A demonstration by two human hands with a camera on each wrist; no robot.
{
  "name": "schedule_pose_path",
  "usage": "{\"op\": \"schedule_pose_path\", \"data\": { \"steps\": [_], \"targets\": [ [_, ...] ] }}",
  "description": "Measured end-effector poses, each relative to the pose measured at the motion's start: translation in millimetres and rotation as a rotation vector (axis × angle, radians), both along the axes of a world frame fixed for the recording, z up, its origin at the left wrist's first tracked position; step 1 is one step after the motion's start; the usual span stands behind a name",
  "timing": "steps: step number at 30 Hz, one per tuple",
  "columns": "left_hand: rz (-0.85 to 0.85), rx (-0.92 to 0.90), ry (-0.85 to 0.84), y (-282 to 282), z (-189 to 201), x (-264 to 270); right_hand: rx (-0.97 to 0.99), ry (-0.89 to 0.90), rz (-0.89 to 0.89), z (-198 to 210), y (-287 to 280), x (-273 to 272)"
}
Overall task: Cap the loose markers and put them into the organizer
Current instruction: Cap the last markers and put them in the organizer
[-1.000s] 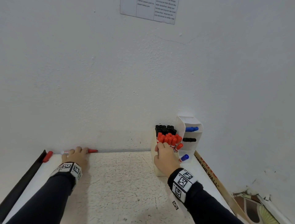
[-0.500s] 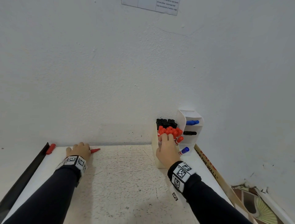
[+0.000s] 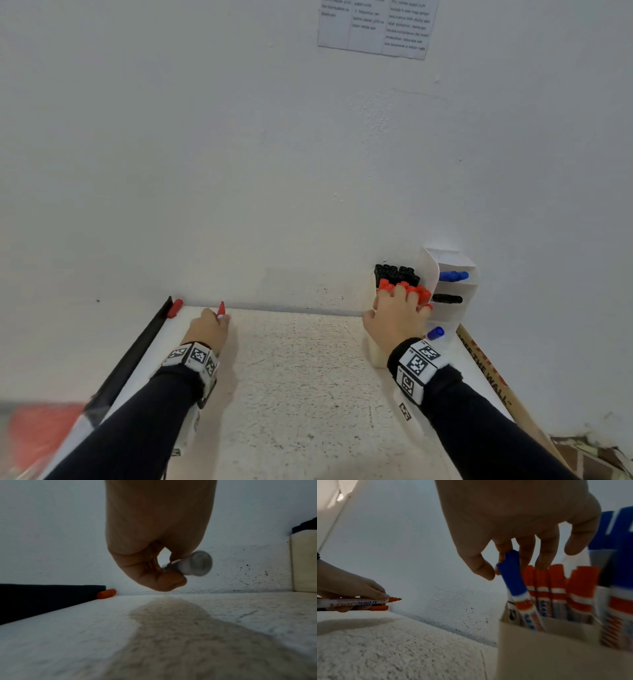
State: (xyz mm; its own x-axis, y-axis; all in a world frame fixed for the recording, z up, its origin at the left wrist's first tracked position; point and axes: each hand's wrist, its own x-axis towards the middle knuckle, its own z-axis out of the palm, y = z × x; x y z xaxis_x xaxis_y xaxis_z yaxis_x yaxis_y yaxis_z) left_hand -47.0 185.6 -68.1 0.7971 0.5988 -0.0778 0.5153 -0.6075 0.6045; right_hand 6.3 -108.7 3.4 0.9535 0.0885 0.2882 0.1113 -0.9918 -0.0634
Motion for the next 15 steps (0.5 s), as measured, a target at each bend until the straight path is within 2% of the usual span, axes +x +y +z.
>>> {"op": "schedule_pose_path", "data": {
  "steps": [3,6,9,15],
  "targets": [
    [0.088,-0.034,-0.016,10.0,-2.9,-20.9,0.042,-0.103,0.136,9.7,32.0,-2.1],
    [0.175,-0.037,-0.042,20.9,-4.5,-41.3,0.119,-0.063,0.286,10.6,71.7,-4.8],
    [0.245,-0.067,-0.05,33.8,-6.7,-55.6,0.168,0.082,0.407,1.0,112.8,-6.9],
    [0.283,-0.036,-0.021,49.4,-12.8,-66.1,0.281,0.504,0.669,-35.1,193.1,-1.8]
  ]
}}
